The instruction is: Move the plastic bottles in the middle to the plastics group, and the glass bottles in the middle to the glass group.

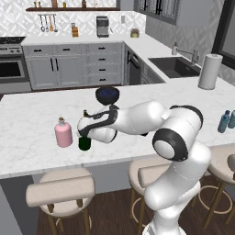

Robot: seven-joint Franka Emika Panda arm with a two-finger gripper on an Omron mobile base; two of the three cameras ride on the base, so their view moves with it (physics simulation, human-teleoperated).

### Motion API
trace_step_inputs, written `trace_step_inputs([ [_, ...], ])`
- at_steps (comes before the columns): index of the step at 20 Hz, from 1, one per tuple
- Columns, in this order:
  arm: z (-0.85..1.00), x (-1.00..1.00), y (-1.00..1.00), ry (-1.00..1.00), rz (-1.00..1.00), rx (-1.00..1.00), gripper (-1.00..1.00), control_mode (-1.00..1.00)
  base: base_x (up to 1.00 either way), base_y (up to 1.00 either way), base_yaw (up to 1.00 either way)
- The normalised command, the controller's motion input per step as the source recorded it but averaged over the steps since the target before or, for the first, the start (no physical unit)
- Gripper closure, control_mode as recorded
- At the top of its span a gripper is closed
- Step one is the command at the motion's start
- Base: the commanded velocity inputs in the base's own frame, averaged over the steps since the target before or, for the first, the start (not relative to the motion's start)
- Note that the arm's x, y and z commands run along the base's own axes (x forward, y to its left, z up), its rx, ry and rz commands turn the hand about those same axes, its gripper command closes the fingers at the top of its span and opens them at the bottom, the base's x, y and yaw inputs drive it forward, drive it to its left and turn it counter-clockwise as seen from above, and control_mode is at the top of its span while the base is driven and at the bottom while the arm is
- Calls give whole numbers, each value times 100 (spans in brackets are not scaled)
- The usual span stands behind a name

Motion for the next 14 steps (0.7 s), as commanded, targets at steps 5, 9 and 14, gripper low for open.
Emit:
trace_step_inputs([
  [5, 4, 34, 0, -4, 0, 0, 100, -100, 0, 0, 0],
  [9, 0, 33, 1, 0, 0, 0, 100, -100, 0, 0, 0],
  [14, -4, 0, 7, 0, 0, 0, 100, -100, 0, 0, 0],
])
